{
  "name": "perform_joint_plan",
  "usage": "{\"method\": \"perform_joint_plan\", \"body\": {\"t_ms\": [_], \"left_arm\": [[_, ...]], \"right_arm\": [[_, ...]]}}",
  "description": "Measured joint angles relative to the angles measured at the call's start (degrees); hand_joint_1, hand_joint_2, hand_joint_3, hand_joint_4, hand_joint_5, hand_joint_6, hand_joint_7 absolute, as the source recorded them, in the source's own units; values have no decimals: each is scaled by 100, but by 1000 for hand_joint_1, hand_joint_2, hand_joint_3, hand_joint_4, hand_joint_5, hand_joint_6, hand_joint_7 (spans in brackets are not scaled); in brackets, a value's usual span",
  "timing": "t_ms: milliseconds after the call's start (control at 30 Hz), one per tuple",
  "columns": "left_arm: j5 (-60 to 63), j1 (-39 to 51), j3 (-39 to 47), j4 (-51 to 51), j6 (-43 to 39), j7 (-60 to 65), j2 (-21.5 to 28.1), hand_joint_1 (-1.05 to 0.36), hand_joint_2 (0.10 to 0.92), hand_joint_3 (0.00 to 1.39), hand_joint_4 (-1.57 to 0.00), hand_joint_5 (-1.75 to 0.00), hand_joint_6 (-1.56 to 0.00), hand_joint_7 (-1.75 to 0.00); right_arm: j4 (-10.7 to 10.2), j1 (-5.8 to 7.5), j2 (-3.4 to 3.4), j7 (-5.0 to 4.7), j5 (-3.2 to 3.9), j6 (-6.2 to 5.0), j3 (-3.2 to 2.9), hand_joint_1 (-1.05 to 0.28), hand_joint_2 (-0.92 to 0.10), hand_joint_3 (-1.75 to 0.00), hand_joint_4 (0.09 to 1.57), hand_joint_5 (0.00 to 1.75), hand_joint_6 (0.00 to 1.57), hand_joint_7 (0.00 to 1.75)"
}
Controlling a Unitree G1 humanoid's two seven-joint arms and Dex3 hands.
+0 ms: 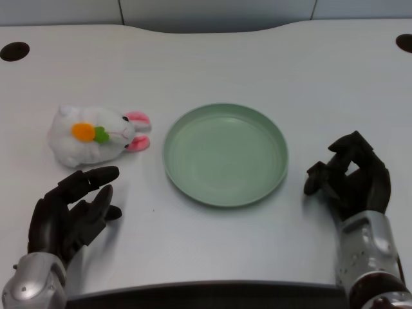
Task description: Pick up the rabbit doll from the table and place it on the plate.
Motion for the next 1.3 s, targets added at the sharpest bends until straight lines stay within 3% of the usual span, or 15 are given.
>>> {"method": "perform_joint_plan", "body": {"t_ms": [67, 133, 233, 400, 467, 767, 833, 933, 1067, 1167, 1300], "left_arm": [[-7, -34, 18, 48, 6, -111, 65, -360, 921, 416, -414, -1629, -580, -784], [-7, -54, 27, 78, 6, -177, 99, -358, 921, 430, -393, -1639, -560, -809], [-7, -77, 47, 112, 5, -234, 118, -356, 921, 438, -386, -1658, -545, -854], [-39, -115, 103, 189, -34, -292, 117, -356, 921, 416, -420, -1679, -533, -936], [-59, -128, 118, 209, -39, -305, 114, -354, 921, 414, -425, -1680, -527, -947], [-99, -155, 132, 213, 21, -260, 108, -367, 921, 404, -470, -1640, -527, -995], [-106, -159, 134, 218, 23, -274, 113, -359, 921, 415, -422, -1641, -491, -988], [-120, -160, 144, 221, 28, -297, 119, -358, 921, 417, -395, -1642, -473, -982], [-87, -142, 138, 204, -14, -280, 119, -343, 921, 407, -406, -1651, -512, -1004], [-87, -69, 138, 44, -255, -346, 117, -354, 921, 384, -439, -1659, -538, -1041], [-87, -50, 135, -254, -818, -482, 122, -394, 921, 384, -509, -1606, -527, -1063]], "right_arm": [[26, -9, 2, -16, -21, -29, -2, -1048, -314, -1376, 1572, 1291, 1195, 1511], [31, -13, 6, -98, -85, -51, 10, -1048, -308, -1385, 1572, 1320, 1174, 1555], [24, -16, 22, -127, -87, -54, 12, -1048, -281, -1399, 1572, 1348, 1141, 1624], [-55, -16, 135, -289, -103, -53, 70, -1048, -232, -1476, 1572, 1402, 1152, 1679], [-86, -16, 167, -301, -112, -53, 105, -1048, -226, -1507, 1571, 1410, 1146, 1671], [-121, -15, 166, -395, -146, -53, 159, -1048, -219, -1535, 1572, 1393, 1140, 1676], [-121, -15, 164, -402, -153, -53, 177, -1048, -229, -1550, 1572, 1398, 1143, 1689], [-161, -6, 173, -419, -204, -61, 234, -1048, -285, -1523, 1566, 1404, 1114, 1689], [-247, 17, 200, -441, -256, -82, 259, -1048, -295, -1523, 1551, 1426, 1115, 1703], [-291, 48, 208, -528, -296, -82, 298, -1048, -291, -1558, 1545, 1456, 1101, 1736], [-337, 70, 215, -541, -308, -82, 342, -1048, -282, -1575, 1556, 1451, 1091, 1746]]}}
